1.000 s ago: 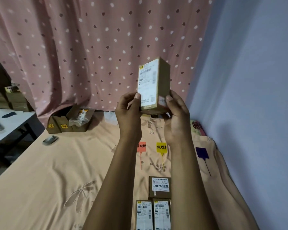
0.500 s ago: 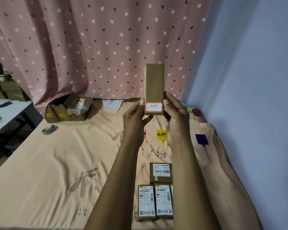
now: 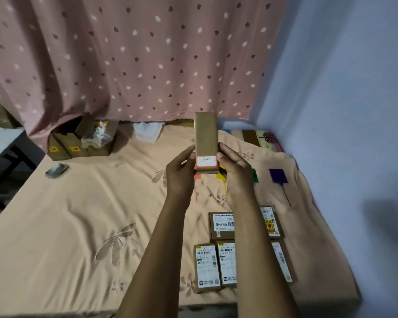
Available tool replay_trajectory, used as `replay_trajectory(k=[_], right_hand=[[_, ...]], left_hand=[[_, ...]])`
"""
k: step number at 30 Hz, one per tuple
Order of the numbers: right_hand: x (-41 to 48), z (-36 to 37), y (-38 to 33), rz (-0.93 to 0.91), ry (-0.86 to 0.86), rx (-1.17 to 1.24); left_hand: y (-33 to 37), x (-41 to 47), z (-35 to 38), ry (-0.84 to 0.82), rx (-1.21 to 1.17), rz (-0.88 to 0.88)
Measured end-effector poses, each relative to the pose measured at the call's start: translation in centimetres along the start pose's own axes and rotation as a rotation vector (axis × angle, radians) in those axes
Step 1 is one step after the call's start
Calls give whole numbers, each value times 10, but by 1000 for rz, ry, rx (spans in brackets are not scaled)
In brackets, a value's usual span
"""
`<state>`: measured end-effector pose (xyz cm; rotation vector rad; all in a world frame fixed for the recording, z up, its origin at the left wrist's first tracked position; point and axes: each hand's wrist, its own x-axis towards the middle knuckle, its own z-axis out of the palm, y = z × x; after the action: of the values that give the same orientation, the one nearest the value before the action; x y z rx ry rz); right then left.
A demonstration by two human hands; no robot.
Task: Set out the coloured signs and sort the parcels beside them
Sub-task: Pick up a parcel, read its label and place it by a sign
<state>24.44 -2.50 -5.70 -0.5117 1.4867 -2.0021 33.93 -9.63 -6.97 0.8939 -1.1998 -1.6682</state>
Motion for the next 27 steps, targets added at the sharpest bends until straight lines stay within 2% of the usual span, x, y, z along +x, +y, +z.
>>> replay_trajectory(k=[5,11,22,27], right_hand=[[9,-9,30,62,63,-46],[42,-35,64,174,115,-88],[185,-133,104,315,183,-175],[262,-176,153,410,197,-237]], left_hand=[[-27,10,-5,-39,36,-42],[-68,34,13,-54,83,-176],[-157,113,129,-82,199,-353],[-235,174,169,-15,280,-417]])
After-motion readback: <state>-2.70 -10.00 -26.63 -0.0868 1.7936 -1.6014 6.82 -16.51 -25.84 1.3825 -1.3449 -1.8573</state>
